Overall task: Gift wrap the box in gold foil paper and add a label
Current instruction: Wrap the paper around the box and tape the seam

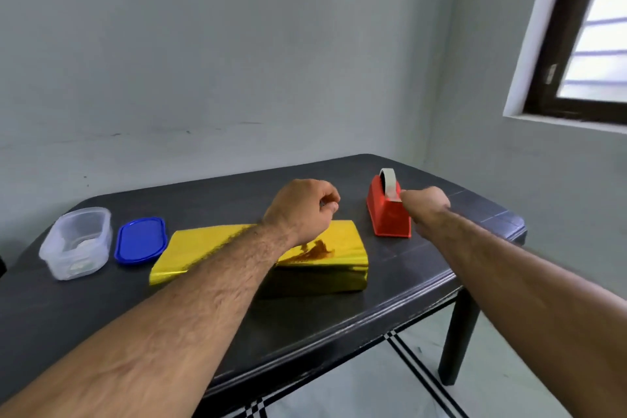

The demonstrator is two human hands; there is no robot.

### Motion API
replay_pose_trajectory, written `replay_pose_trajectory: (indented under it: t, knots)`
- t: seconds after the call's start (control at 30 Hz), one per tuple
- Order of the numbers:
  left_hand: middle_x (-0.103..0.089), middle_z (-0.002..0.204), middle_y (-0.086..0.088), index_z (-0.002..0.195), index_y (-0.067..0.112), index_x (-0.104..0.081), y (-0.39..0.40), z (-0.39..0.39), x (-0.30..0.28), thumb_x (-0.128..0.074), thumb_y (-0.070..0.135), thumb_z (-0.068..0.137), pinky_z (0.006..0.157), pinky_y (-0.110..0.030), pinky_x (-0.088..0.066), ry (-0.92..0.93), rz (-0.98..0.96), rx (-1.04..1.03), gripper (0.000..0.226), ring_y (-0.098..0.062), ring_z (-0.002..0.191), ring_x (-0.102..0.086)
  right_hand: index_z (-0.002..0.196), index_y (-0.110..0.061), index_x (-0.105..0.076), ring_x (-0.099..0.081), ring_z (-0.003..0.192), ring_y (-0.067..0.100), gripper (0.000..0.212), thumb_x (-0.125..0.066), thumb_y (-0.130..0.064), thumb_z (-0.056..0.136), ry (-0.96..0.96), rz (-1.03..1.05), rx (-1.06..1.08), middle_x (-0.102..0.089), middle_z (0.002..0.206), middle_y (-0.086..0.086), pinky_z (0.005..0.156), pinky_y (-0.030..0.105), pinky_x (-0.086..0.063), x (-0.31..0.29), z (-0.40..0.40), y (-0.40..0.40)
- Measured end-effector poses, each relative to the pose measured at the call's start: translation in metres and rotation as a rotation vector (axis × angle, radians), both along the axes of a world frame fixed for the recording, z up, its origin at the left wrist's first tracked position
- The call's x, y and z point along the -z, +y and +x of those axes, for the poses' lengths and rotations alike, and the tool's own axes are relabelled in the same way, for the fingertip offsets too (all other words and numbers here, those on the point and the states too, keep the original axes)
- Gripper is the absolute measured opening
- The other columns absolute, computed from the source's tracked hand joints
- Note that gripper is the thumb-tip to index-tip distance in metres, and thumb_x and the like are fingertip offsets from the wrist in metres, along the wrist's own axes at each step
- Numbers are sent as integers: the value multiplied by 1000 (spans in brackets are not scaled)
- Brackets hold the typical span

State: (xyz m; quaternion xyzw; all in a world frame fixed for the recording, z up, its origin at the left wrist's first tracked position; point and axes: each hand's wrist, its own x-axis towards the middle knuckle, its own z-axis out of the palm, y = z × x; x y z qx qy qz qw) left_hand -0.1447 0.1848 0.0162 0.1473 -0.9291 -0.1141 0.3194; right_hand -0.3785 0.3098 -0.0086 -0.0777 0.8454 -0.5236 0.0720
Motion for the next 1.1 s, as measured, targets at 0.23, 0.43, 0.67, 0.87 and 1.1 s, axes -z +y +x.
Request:
replay_pose_trajectory:
  t: [0.23, 0.43, 0.67, 0.87, 1.1]
  knots:
    - [-78, 102, 8, 106, 25, -80, 10, -83, -4, -72, 27, 95, 89, -34, -61, -67, 103, -8, 14, -11, 94, -70, 89, -11, -62, -42, 43, 11, 10, -68, -8, 97, -344, -198, -18, -48, 68, 3, 35, 17, -36, -15, -34, -9]
    - [-76, 104, 4, 105, 23, -80, 10, -153, 3, -77, 28, 90, 81, -32, -60, -296, 128, -114, 16, -16, 97, -71, 72, -12, -55, -32, 42, 9, 26, -65, -4, 95, -471, -132, -61, -40, 57, 0, 41, 20, -32, -24, -44, -19]
    - [-74, 92, 2, 102, 21, -75, -2, -211, 28, -82, 30, 88, 74, -37, -64, -321, 184, -269, 18, -19, 81, -71, 95, -9, -70, -33, 23, 11, 14, -74, -3, 83, -448, -345, 66, -49, 58, 3, 36, 17, -35, -16, -41, -31]
    - [-74, 88, 6, 98, 24, -78, -8, -221, 41, -83, 45, 85, 77, -37, -63, -300, 211, -256, 25, -15, 80, -71, 99, -7, -71, -41, 36, 10, 17, -73, -7, 82, -469, -447, 100, -55, 67, 2, 37, 19, -36, -19, -33, -17]
    - [-74, 89, 3, 102, 21, -78, -1, -216, 44, -82, 48, 86, 81, -38, -62, -293, 205, -283, 31, -17, 83, -71, 101, -6, -67, -55, 54, 13, 22, -79, -10, 84, -443, -437, 134, -69, 85, 6, 42, 24, -41, 9, -19, -4]
